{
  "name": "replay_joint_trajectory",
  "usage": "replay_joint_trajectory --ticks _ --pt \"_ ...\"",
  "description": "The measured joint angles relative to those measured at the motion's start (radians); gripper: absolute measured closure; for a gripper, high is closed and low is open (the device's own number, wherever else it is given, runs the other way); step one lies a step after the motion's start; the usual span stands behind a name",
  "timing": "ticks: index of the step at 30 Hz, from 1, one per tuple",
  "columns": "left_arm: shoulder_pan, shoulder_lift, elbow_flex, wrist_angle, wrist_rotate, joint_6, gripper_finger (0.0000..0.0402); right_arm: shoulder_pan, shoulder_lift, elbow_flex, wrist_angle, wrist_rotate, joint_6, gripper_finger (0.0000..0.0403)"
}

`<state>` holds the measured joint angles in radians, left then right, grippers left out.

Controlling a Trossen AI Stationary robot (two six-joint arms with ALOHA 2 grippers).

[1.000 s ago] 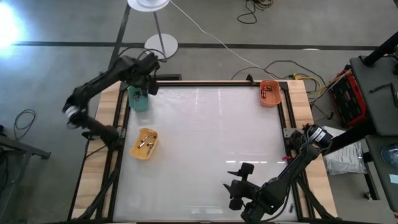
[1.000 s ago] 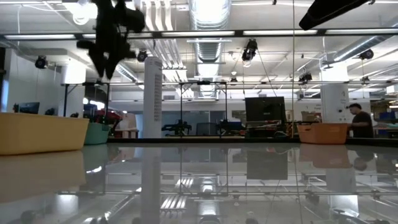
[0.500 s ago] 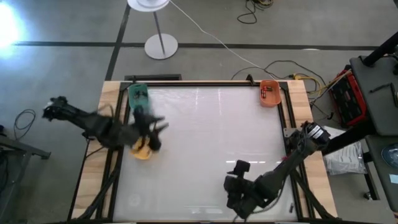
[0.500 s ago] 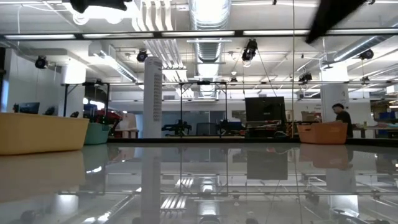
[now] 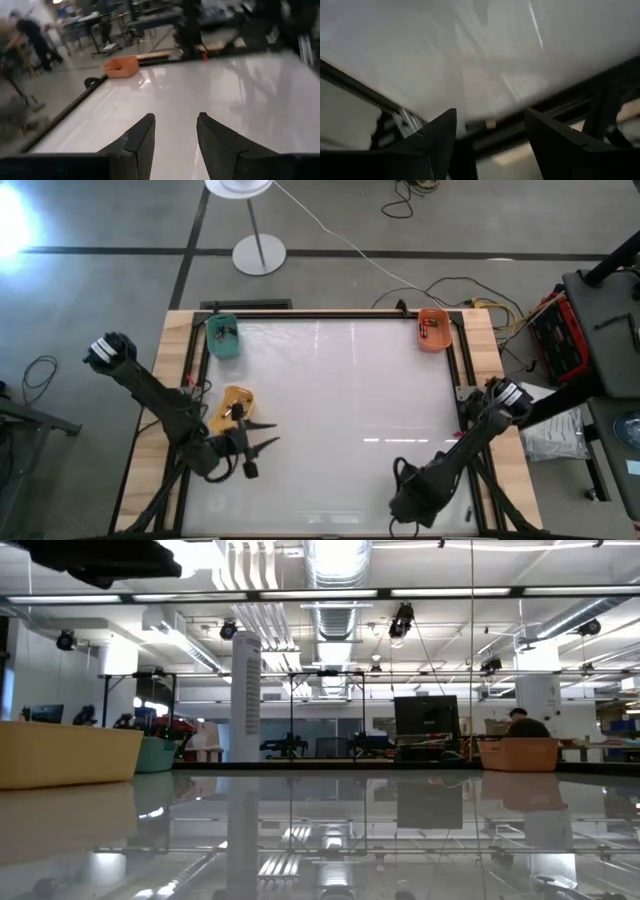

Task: Sort batteries
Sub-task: Put the black battery into the green bin

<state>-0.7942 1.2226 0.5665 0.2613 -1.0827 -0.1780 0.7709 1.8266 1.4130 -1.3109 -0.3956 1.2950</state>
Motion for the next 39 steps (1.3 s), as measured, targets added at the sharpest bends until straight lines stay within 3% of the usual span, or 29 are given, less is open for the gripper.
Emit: replay_joint_trajectory --ticks 5,7,11,14,20,28,39 --pt "0.001 0.035 0.031 0.010 0.035 0.151 0.0274 0.009 0.042 -0.085 0.017 -0.123 -0.049 0.0181" --pt "0.002 0.037 0.054 -0.001 0.058 0.189 0.0274 0.006 0.064 -0.115 0.016 -0.217 -0.021 0.0179" --pt "0.002 0.035 0.100 -0.078 0.103 0.242 0.0274 0.009 0.129 -0.135 0.025 -0.442 -0.010 0.0160" --pt "0.002 0.035 0.108 -0.129 0.105 0.257 0.0274 0.028 0.162 -0.127 0.069 -0.498 -0.068 0.0136" --pt "0.003 0.032 0.092 -0.131 0.104 0.295 0.0274 0.083 0.225 -0.121 0.085 -0.475 -0.222 0.0104" --pt "0.004 0.024 0.093 -0.128 0.100 0.327 0.0274 0.174 0.259 -0.120 0.085 -0.520 -0.294 0.0107" --pt "0.004 0.021 0.093 -0.128 0.098 0.316 0.0274 0.241 0.248 -0.114 0.082 -0.368 -0.256 0.0100"
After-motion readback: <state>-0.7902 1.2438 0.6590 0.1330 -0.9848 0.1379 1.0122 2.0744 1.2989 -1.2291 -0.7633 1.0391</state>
